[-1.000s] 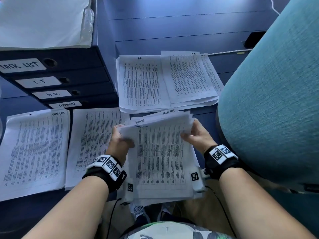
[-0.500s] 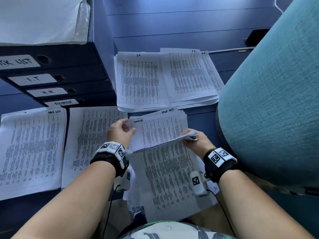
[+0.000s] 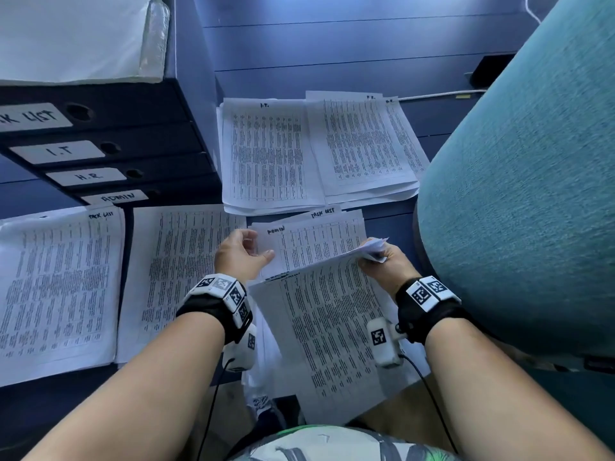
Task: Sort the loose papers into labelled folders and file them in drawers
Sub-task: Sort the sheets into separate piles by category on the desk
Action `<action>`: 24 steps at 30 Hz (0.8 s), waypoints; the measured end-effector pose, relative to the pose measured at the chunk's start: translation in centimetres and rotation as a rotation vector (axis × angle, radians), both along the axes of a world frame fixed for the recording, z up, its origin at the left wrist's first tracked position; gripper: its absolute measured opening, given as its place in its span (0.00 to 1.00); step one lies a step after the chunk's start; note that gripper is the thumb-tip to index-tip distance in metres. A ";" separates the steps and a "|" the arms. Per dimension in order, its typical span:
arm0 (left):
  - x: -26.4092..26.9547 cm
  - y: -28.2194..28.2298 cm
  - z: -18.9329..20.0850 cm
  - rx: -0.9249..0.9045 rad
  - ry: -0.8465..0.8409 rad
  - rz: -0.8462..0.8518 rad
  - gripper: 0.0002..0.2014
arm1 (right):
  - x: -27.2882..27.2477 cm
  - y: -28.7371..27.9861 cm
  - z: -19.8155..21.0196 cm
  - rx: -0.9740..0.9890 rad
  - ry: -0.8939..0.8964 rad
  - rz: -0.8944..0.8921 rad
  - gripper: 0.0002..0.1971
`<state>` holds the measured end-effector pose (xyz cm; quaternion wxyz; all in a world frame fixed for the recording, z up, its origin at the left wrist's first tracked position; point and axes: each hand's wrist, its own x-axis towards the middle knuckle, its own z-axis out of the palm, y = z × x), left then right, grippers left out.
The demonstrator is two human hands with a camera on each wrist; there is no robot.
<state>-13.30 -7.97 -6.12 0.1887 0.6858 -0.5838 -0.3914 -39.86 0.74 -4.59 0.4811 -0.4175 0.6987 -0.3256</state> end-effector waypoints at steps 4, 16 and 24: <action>0.0 -0.1 -0.1 -0.075 -0.055 -0.089 0.26 | -0.1 0.2 -0.3 0.010 -0.022 0.009 0.16; -0.1 -0.7 1.1 -0.118 0.095 0.051 0.08 | 0.3 0.1 0.1 0.013 -0.060 -0.045 0.13; 1.7 -0.2 0.9 -0.163 0.260 0.117 0.09 | 0.3 0.1 0.5 -0.112 -0.050 -0.138 0.11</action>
